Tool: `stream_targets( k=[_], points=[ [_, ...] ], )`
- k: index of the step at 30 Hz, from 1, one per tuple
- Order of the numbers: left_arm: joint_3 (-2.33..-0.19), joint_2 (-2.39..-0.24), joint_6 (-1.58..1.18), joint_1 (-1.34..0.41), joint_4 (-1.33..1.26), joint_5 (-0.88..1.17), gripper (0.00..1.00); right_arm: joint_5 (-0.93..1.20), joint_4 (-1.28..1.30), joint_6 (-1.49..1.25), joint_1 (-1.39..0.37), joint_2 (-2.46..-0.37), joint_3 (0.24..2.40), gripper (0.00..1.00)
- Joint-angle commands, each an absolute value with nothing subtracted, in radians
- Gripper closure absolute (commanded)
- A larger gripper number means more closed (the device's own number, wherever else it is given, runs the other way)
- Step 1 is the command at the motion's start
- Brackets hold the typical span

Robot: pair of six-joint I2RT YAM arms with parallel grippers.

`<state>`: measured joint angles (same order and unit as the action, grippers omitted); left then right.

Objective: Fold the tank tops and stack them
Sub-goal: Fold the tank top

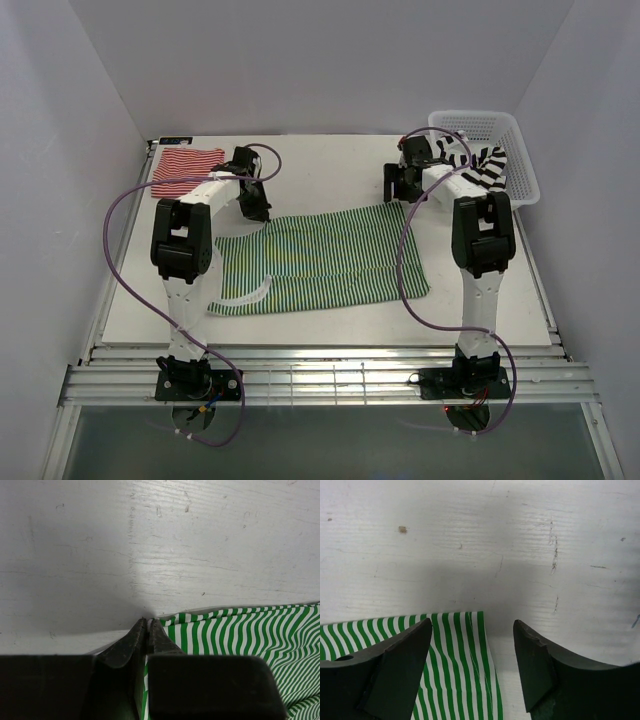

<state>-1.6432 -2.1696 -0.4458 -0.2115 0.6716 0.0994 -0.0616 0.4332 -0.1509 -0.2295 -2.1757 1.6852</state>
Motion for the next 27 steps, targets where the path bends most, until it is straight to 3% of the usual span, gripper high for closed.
stream_targets(
  k=[1,6,12,15,18,27],
  points=[
    [-1.643,-2.201,-0.433,-0.216,0.657,0.095,1.00,-0.095,0.377,-0.164,-0.233,-2.201,1.727,0.30],
    [-1.641,-2.206,-0.433,-0.216,0.653,0.097,1.00,-0.095,0.364,-0.176,-0.233,-2.217,1.700,0.48],
    [-1.638,-2.209,-0.430,-0.216,0.649,0.091,1.00,-0.095,0.342,-0.181,-0.233,-2.229,1.684,0.53],
    [-1.640,-2.215,-0.425,-0.215,0.649,0.083,1.00,-0.094,0.350,-0.183,-0.233,-2.238,1.693,0.69],
    [-1.646,-2.220,-0.425,-0.215,0.649,0.077,1.00,-0.106,0.351,-0.181,-0.233,-2.232,1.689,0.92],
    [-1.749,-2.226,-0.408,-0.215,0.652,0.087,1.00,-0.140,0.321,-0.112,-0.233,-2.172,1.715,0.92]
  ],
)
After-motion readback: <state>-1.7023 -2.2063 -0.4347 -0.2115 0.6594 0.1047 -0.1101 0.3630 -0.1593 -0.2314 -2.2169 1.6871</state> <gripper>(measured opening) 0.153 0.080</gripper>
